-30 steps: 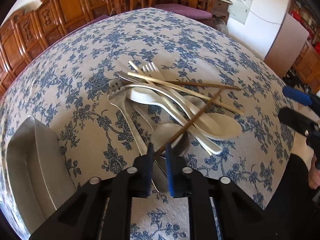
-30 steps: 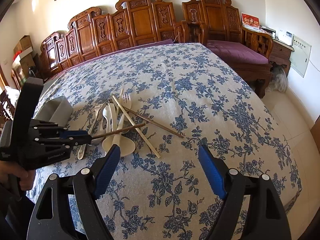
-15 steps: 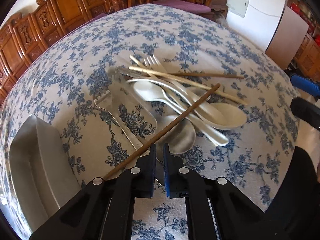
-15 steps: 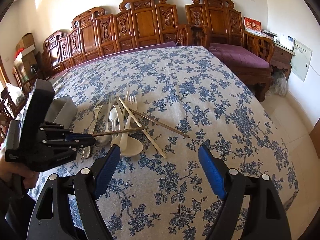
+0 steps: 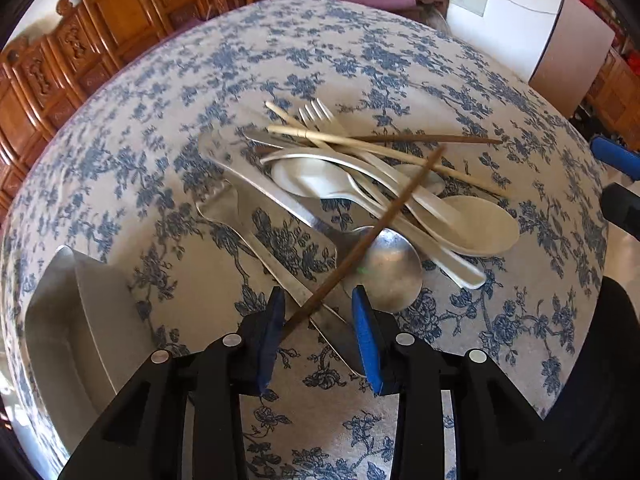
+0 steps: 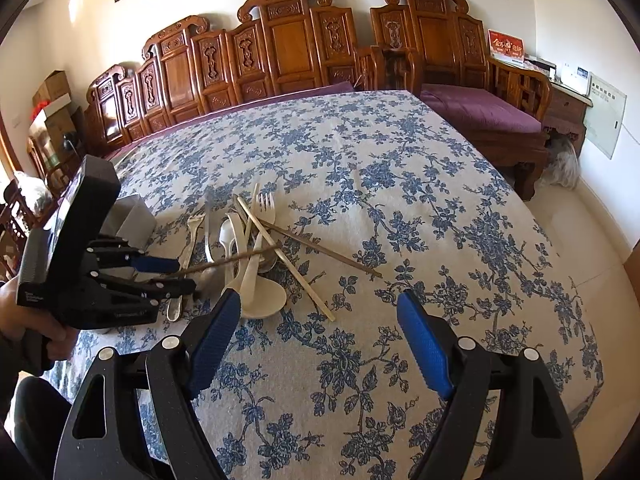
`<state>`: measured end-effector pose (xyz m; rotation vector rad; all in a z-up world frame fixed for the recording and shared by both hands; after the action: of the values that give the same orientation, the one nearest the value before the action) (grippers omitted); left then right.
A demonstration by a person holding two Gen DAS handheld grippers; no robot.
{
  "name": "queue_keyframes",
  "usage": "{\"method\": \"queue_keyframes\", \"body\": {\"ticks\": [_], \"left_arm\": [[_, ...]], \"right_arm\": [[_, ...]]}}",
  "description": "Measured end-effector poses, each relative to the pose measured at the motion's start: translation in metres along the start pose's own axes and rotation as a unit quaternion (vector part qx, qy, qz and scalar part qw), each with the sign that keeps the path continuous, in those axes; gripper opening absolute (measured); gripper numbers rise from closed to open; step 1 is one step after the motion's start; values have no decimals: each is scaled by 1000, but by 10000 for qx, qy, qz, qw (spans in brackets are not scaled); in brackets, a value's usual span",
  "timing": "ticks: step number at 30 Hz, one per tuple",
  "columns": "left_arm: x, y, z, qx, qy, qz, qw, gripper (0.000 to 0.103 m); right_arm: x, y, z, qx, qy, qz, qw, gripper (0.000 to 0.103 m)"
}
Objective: Organize utensils
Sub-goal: 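Close the left gripper on a wooden chopstick and lift it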
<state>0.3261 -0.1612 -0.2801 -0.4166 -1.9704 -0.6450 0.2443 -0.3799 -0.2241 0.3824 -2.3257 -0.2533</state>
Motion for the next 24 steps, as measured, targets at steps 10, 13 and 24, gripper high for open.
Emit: {"method": "queue_keyframes", "body": {"ticks": [10,13,24], "left_arm": [[15,-6,10,-79,-32,112,9999,5],[23,-5,13,83,-96,134,9998,4],[61,11,38,1109,-622,373,9912,4]], "right_arm": [[0,4,-3,50,-20,-22,10000,82],[1,5,-4,61,-24,-31,10000,82],[-14,6,-6,201,124,-51,9997,74]]}}
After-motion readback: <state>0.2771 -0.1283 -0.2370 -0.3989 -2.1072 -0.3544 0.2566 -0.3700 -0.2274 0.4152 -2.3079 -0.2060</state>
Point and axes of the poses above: each gripper's, at about its wrist camera, not at the fingertips, and x roughly against the way its jaws point, y to its left, z to its underside, the point moved 5 cm from there along -x, roughly the way its jaws point, and after that the axes turned 14 degrees about -z, right-handed, at the moved point
